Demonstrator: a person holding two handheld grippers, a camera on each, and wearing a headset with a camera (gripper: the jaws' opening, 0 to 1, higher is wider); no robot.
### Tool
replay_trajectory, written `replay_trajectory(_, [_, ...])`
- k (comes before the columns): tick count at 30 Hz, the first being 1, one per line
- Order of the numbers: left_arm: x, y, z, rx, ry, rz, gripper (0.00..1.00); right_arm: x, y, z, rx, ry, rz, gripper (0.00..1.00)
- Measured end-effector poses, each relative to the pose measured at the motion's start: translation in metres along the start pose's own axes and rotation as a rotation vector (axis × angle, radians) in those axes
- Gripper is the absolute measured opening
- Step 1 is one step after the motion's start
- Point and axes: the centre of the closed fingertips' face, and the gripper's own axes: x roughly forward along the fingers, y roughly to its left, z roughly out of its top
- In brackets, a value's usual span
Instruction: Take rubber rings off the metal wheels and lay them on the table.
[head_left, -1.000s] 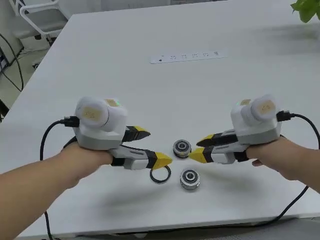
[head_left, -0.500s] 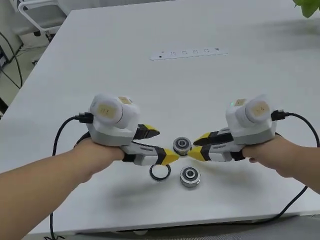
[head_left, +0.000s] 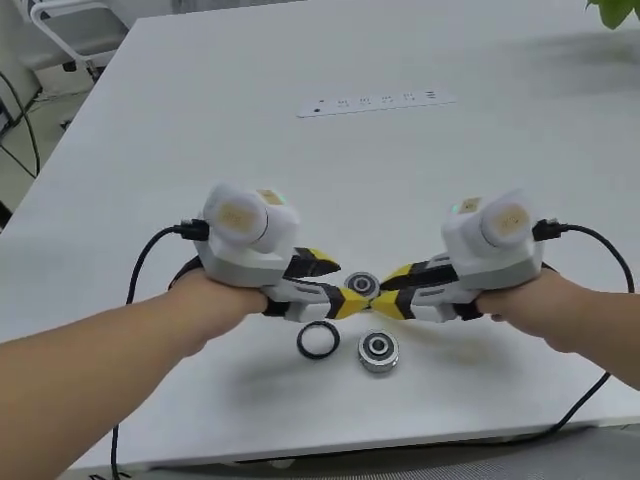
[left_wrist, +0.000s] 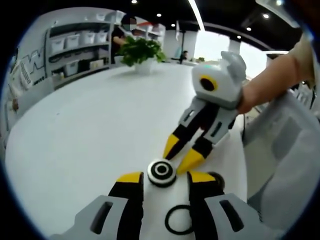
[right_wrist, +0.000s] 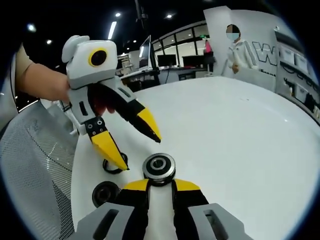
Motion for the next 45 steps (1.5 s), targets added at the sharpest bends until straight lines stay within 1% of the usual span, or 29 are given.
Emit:
replay_trajectory(5, [0.005, -0.003, -0.001, 0.009, 0.012, -0.010, 0.32, 0.000, 0.000, 0.000, 0.008, -0.007, -0.002, 0.14])
replay_trajectory(8, [0.008, -0.002, 0.000, 0.011, 0.015, -0.012, 0.29, 0.000, 0.001, 0.000, 0.013, -0.010, -0.002, 0.15])
replay_trajectory(11, [0.012, 0.000, -0.001, 0.017, 0.025, -0.002, 0.26, 0.001, 0.000, 0.000, 0.014, -0.012, -0.002, 0.15])
replay_trajectory(15, [0.015, -0.001, -0.002, 0.036, 0.041, 0.003, 0.22, 0.001, -0.001, 0.000, 0.015, -0.013, -0.002, 0.14])
replay_trajectory(17, [0.015, -0.001, -0.002, 0.043, 0.037, 0.006, 0.20, 0.001, -0.002, 0.000, 0.015, -0.015, -0.002, 0.14])
replay_trajectory(19, [0.016, 0.001, -0.002, 0.051, 0.042, 0.021, 0.16, 0.001, -0.002, 0.000, 0.014, -0.015, -0.002, 0.14])
replay_trajectory(20, [0.016, 0.004, -0.002, 0.071, 0.042, 0.035, 0.14, 0.001, -0.002, 0.000, 0.014, -0.015, -0.002, 0.14])
replay_trajectory(21, [0.017, 0.003, -0.002, 0.081, 0.044, 0.035, 0.14, 0.001, -0.002, 0.000, 0.014, -0.015, -0.002, 0.14])
replay_trajectory(23, [0.017, 0.003, -0.002, 0.075, 0.044, 0.038, 0.14, 0.001, -0.002, 0.000, 0.015, -0.016, -0.002, 0.14])
replay_trajectory(26, [0.018, 0.003, -0.002, 0.090, 0.049, 0.044, 0.14, 0.001, -0.002, 0.000, 0.017, -0.018, -0.005, 0.14])
replay_trajectory(31, [0.018, 0.004, -0.002, 0.078, 0.053, 0.052, 0.14, 0.001, -0.003, 0.000, 0.024, -0.020, -0.012, 0.13])
replay_trajectory(35, [0.019, 0.005, -0.002, 0.070, 0.056, 0.060, 0.14, 0.000, -0.004, -0.002, 0.026, -0.014, -0.019, 0.10])
replay_trajectory(37, [0.019, 0.005, -0.003, 0.066, 0.057, 0.060, 0.14, -0.001, -0.004, -0.003, 0.033, -0.010, -0.018, 0.07])
replay_trajectory(38, [0.018, 0.005, -0.003, 0.067, 0.058, 0.059, 0.13, -0.001, -0.004, -0.003, 0.040, -0.012, -0.018, 0.06])
replay_trajectory(40, [0.018, 0.005, -0.003, 0.067, 0.061, 0.057, 0.13, -0.003, -0.006, -0.003, 0.079, -0.019, -0.021, 0.01])
replay_trajectory(45, [0.019, 0.004, -0.003, 0.067, 0.066, 0.067, 0.13, -0.003, -0.005, -0.003, 0.165, -0.034, -0.013, 0.00])
